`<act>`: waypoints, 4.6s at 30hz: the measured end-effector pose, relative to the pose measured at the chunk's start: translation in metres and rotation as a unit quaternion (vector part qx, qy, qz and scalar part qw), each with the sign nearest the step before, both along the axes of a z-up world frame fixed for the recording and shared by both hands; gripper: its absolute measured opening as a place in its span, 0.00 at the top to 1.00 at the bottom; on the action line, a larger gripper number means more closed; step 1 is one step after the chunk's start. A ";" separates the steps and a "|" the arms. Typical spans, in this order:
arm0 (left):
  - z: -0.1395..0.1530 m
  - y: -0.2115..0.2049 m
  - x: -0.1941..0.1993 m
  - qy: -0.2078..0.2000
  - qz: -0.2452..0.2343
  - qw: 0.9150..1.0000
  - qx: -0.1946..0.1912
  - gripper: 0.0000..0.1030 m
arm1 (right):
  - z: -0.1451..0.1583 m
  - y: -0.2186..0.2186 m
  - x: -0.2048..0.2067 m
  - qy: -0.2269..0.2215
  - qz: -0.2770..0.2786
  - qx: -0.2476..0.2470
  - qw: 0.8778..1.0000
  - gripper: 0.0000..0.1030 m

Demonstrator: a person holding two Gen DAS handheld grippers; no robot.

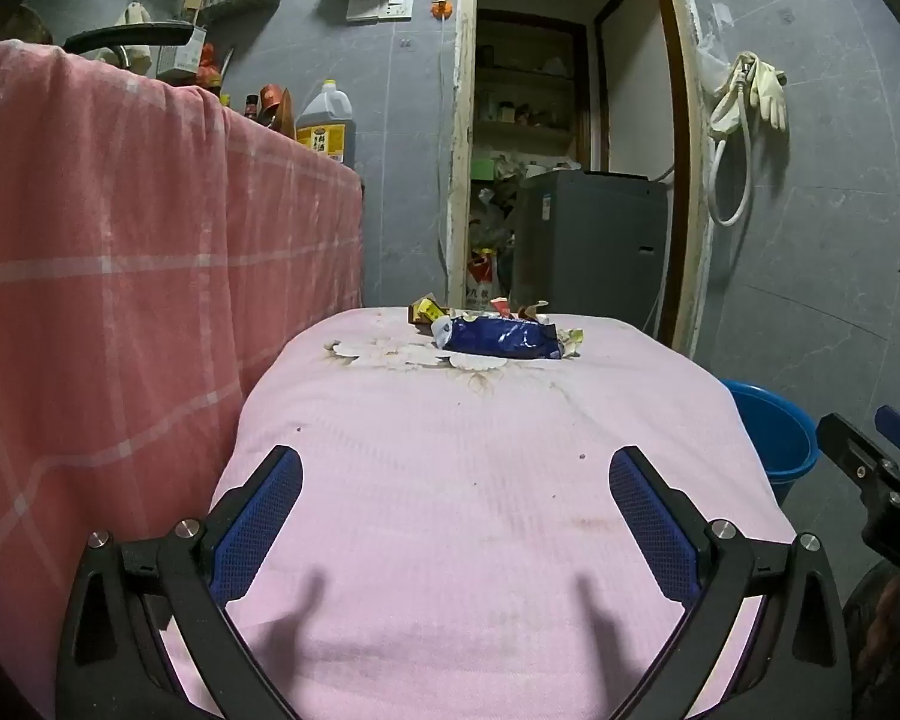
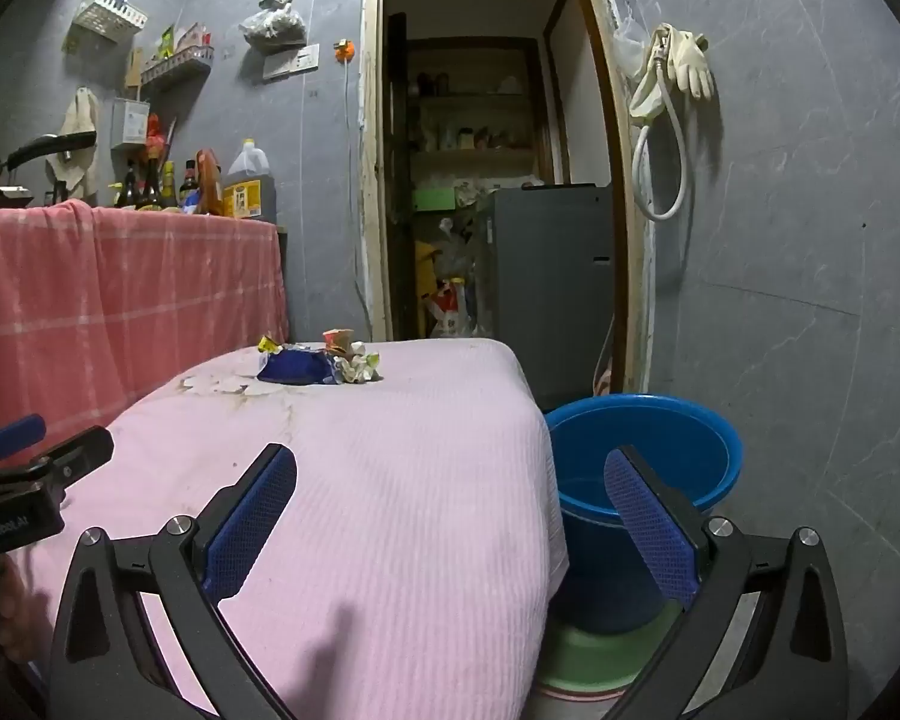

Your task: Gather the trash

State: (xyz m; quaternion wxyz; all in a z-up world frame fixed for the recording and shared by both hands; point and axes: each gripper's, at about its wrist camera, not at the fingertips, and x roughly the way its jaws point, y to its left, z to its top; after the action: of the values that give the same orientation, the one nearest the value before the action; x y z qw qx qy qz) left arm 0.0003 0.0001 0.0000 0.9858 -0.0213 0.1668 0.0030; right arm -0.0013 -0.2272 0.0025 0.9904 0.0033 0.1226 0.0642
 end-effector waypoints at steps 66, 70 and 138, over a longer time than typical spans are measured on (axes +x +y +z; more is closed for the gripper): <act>0.001 0.000 -0.002 -0.004 0.002 1.000 -0.002 0.03 | 0.000 0.000 -0.002 -0.007 0.001 0.000 1.000 0.00; 0.001 0.000 -0.002 -0.004 0.002 1.000 -0.002 0.03 | 0.000 0.000 -0.001 -0.008 0.001 0.000 1.000 0.00; 0.065 0.038 0.088 -0.047 0.052 0.997 -0.045 0.03 | 0.091 0.029 0.084 -0.156 0.043 -0.003 0.987 0.00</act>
State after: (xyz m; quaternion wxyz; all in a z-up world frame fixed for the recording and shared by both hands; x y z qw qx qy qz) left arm 0.0884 0.0380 0.0655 0.9891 -0.0745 0.1184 0.0456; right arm 0.0826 -0.1986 0.0930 0.9937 -0.0151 -0.0331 0.1057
